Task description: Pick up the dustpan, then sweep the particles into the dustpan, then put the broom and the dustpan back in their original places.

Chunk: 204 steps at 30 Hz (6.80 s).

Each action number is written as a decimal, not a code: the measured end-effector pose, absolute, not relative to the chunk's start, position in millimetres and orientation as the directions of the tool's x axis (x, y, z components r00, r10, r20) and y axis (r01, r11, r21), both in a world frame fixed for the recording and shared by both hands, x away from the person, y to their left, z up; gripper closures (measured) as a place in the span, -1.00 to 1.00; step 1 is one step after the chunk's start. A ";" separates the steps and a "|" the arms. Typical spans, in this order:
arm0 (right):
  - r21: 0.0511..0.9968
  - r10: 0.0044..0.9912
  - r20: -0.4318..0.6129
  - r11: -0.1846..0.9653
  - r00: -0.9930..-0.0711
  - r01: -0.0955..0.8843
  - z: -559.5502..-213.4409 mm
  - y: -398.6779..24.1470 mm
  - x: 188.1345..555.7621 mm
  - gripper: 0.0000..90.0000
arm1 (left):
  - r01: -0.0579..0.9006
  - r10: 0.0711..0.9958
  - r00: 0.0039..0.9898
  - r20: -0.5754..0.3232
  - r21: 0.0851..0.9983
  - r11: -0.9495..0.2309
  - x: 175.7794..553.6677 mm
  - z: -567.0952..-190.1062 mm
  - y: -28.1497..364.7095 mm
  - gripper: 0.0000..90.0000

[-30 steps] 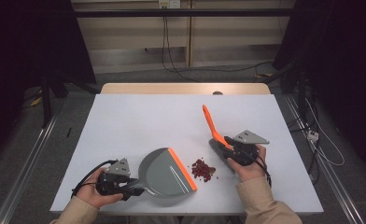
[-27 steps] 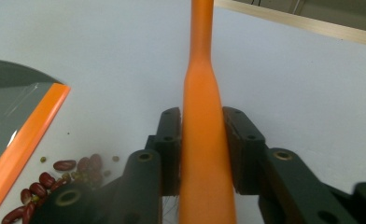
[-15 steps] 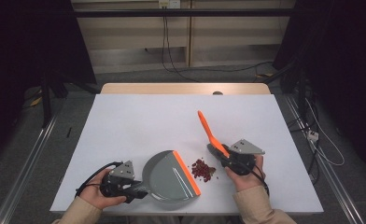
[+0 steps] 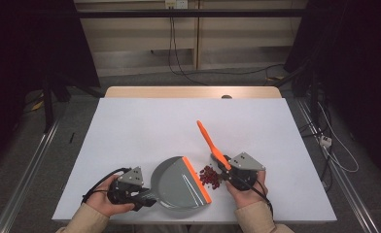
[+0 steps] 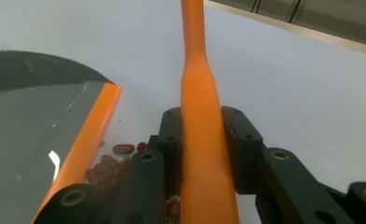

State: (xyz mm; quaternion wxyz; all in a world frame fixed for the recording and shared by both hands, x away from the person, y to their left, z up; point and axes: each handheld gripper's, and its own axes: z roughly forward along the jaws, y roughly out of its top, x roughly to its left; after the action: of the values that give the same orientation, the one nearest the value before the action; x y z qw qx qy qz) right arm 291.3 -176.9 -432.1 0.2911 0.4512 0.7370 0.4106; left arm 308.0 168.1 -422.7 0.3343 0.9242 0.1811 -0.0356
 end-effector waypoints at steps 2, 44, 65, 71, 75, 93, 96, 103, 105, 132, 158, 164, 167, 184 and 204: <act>0.870 0.903 -0.052 0.250 -0.426 0.424 -432.1 -175.1 290.3 0.58 | 0.355 0.300 0.934 -0.194 0.605 -0.713 308.7 -422.9 167.1 0.39; 0.897 0.893 0.083 0.126 -0.443 0.423 -439.2 -141.0 277.0 0.55 | 0.365 0.305 0.931 -0.201 0.565 -0.740 311.4 -426.4 140.7 0.39; 0.921 0.839 0.133 0.091 -0.527 0.378 -432.0 -115.1 282.9 0.58 | 0.388 0.328 0.921 -0.209 0.567 -0.727 311.3 -431.7 143.1 0.39; 0.930 0.843 0.150 0.058 -0.516 0.364 -423.9 -128.3 290.1 0.58 | 0.389 0.328 0.920 -0.213 0.571 -0.722 312.2 -432.1 144.6 0.39; 0.934 0.853 0.144 0.050 -0.502 0.353 -420.2 -140.2 293.4 0.58 | 0.392 0.333 0.919 -0.210 0.573 -0.720 312.8 -432.3 145.6 0.39; 0.926 0.893 0.108 0.070 -0.437 0.371 -433.5 -167.7 305.1 0.58 | 0.383 0.345 0.920 -0.183 0.597 -0.705 312.5 -436.5 142.0 0.33; 0.925 0.893 0.101 0.078 -0.439 0.372 -433.5 -168.3 304.5 0.58 | 0.371 0.343 0.925 -0.165 0.592 -0.716 312.2 -436.2 140.7 0.39; 0.925 0.896 0.101 0.076 -0.433 0.372 -432.2 -173.7 303.6 0.58 | 0.374 0.350 0.922 -0.164 0.608 -0.701 310.3 -436.3 140.5 0.41; 0.926 0.897 0.101 0.074 -0.430 0.371 -431.6 -175.8 303.5 0.58 | 0.371 0.347 0.924 -0.163 0.611 -0.700 309.5 -436.4 140.8 0.41; 0.926 0.900 0.101 0.071 -0.423 0.370 -426.3 -193.9 303.9 0.58 | 0.423 0.438 0.884 -0.160 0.673 -0.607 318.8 -422.6 162.0 0.41; 0.928 0.917 0.096 0.058 -0.388 0.369 -423.8 -230.8 299.5 0.58 | 0.557 0.643 0.749 -0.163 0.680 -0.477 345.3 -420.3 203.2 0.41; 0.929 0.927 0.093 0.051 -0.363 0.366 -423.7 -245.8 299.8 0.58 | 0.586 0.697 0.702 -0.148 0.677 -0.446 351.7 -424.0 209.5 0.41; 0.929 0.932 0.095 0.043 -0.350 0.368 -423.6 -252.5 299.2 0.58 | 0.595 0.714 0.686 -0.143 0.676 -0.436 354.6 -425.9 212.0 0.41; 0.931 0.950 0.098 0.018 -0.297 0.365 -425.0 -277.1 295.6 0.58 | 0.657 0.821 0.557 -0.125 0.671 -0.344 365.0 -433.6 227.1 0.41; 0.929 0.975 0.050 0.034 -0.215 0.368 -428.8 -309.1 301.0 0.58 | 0.703 0.882 0.456 -0.117 0.656 -0.276 369.2 -440.5 239.6 0.41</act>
State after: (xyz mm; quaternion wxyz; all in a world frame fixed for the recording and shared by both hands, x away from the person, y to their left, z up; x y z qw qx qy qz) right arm 301.0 -309.1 -428.8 0.3363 0.5287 0.6355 0.4512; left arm 369.2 239.6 -440.5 0.3293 0.7871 0.5035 0.1361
